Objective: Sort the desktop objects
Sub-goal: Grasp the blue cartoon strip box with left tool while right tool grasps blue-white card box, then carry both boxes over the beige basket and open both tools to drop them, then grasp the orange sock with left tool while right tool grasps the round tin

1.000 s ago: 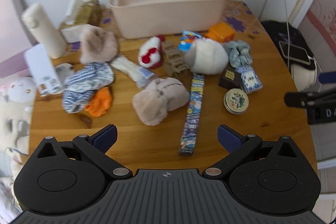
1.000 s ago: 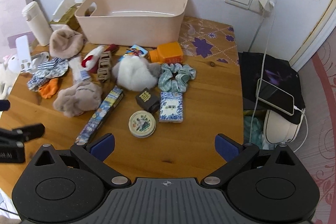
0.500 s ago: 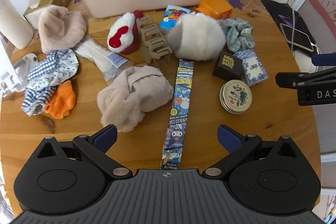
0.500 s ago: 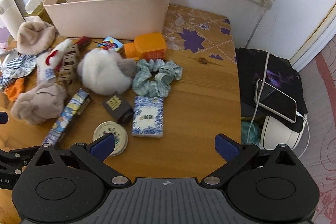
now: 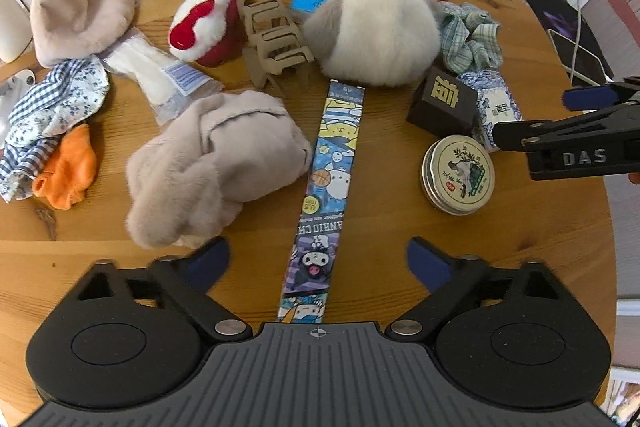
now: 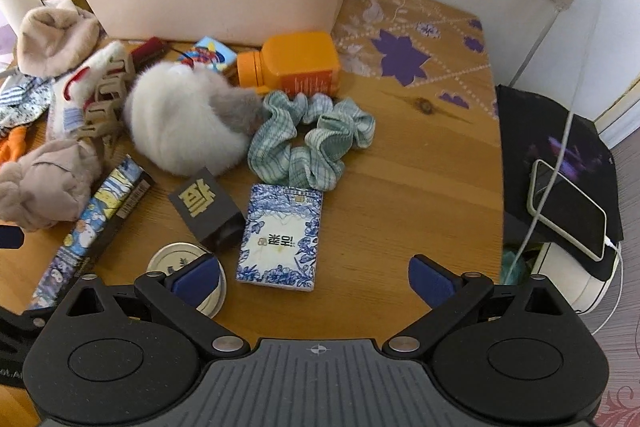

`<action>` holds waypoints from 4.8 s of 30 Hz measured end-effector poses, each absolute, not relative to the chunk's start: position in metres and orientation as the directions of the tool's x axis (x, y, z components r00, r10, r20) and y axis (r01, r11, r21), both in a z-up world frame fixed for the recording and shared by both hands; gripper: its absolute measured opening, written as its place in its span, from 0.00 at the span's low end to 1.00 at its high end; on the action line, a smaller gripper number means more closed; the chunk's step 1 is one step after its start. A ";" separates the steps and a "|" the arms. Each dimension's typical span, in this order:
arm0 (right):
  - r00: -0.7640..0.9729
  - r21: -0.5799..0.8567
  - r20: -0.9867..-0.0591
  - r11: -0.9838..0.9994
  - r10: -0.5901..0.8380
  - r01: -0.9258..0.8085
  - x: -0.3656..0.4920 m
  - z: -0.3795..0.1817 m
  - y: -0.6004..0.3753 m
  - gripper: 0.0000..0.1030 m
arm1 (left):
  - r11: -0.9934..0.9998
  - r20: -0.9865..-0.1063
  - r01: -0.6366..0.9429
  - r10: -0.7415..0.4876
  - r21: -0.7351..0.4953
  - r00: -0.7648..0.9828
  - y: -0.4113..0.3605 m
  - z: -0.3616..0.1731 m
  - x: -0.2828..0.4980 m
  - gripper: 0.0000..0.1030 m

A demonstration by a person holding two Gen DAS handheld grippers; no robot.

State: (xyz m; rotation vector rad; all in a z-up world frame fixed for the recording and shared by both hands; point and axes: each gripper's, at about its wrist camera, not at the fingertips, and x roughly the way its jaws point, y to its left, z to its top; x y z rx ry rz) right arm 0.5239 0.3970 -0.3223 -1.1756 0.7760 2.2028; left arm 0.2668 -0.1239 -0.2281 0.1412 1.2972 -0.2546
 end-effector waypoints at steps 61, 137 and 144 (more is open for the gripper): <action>-0.627 0.301 -0.648 -0.610 0.433 -0.733 0.583 -0.184 0.420 0.41 | 0.808 -0.732 0.575 -0.313 0.129 0.605 -0.091 -0.055 0.321 0.23; -0.575 0.281 -0.690 -0.571 0.438 -0.772 0.485 -0.190 0.451 1.00 | 0.634 -0.816 0.725 -0.250 0.269 0.522 -0.027 -0.116 0.401 0.76; -0.556 0.313 -0.733 -0.530 0.392 -0.788 0.500 -0.221 0.423 1.00 | 0.629 -0.824 0.723 -0.225 0.285 0.521 0.005 -0.135 0.390 0.76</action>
